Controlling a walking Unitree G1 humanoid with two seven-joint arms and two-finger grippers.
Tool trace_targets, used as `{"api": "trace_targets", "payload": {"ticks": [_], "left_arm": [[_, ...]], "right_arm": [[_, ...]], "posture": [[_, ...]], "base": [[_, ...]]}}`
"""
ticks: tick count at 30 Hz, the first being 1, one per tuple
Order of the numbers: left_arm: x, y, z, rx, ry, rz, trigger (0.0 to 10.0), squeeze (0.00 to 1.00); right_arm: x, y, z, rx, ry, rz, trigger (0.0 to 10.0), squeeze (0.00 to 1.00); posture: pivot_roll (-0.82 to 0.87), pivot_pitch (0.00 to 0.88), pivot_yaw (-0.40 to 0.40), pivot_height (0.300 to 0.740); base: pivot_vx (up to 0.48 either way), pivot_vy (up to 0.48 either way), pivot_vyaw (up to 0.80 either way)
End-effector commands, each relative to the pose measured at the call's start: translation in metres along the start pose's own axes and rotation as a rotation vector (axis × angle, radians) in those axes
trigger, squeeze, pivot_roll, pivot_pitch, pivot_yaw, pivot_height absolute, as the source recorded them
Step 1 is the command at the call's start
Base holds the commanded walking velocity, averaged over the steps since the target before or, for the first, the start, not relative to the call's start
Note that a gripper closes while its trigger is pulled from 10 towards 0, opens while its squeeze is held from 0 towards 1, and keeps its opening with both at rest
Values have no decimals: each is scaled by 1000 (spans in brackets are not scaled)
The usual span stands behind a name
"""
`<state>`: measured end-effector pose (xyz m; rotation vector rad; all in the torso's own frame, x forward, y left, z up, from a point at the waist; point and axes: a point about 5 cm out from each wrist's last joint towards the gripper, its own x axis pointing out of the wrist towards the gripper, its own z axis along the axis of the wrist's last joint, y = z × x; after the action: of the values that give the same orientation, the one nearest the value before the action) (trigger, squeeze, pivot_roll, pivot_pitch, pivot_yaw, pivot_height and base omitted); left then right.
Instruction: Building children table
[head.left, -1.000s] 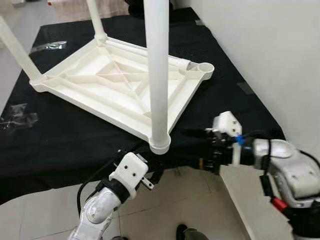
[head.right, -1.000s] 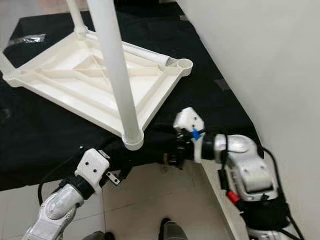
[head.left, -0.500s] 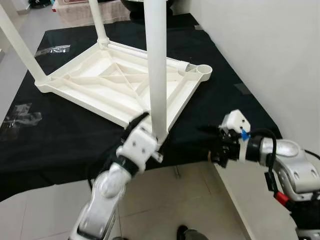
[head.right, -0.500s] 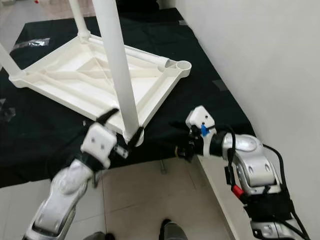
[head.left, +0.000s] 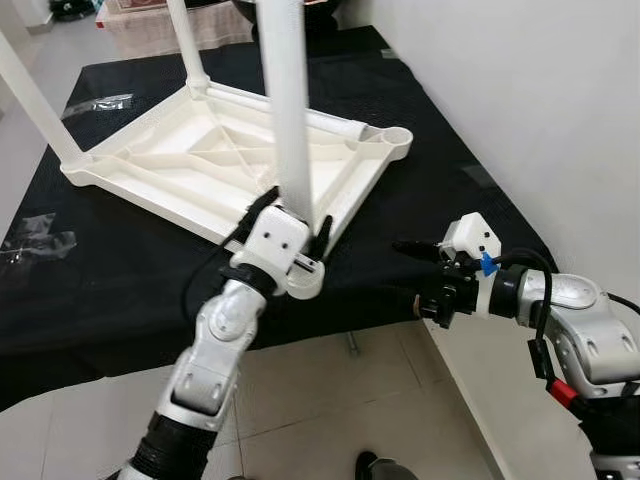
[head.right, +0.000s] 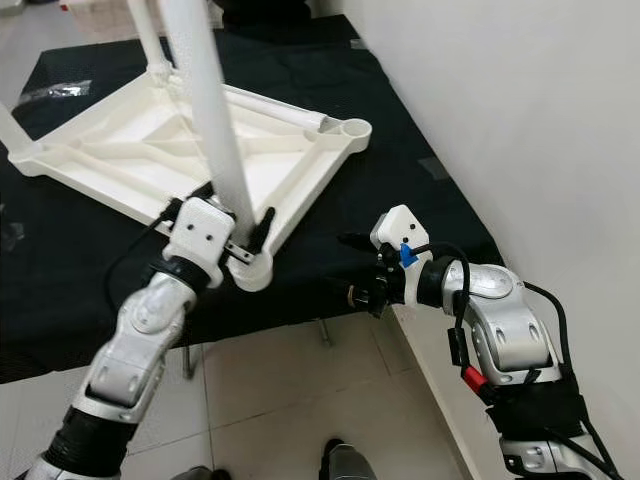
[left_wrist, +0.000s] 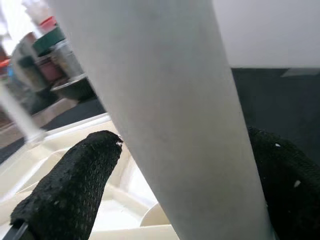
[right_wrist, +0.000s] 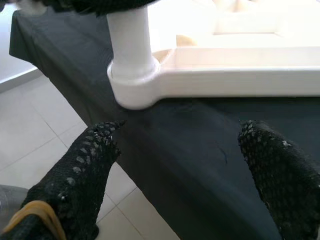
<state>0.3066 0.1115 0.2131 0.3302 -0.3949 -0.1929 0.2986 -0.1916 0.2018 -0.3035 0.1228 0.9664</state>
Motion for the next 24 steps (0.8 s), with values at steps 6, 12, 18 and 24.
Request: {"api": "trace_targets", "payload": {"ticks": [6,12,18,24], "left_arm": [[-14,65,-17,114,112,254,10000,0],[-36,97,-15,185,153,376,10000,0],[-59,117,-18,250,198,433,10000,0],[-88,154,-24,333,276,538,10000,0]], "right_arm": [[7,6,3,-7,-33,40,10000,0],[14,10,4,-1,-43,75,10000,0],[18,11,4,1,-46,97,10000,0],[20,11,4,4,-50,109,10000,0]], "posture": [[-25,190,16,740],[7,199,7,740],[29,205,1,740],[33,211,4,740]], "base": [[0,0,0],[0,0,0],[0,0,0],[0,0,0]]}}
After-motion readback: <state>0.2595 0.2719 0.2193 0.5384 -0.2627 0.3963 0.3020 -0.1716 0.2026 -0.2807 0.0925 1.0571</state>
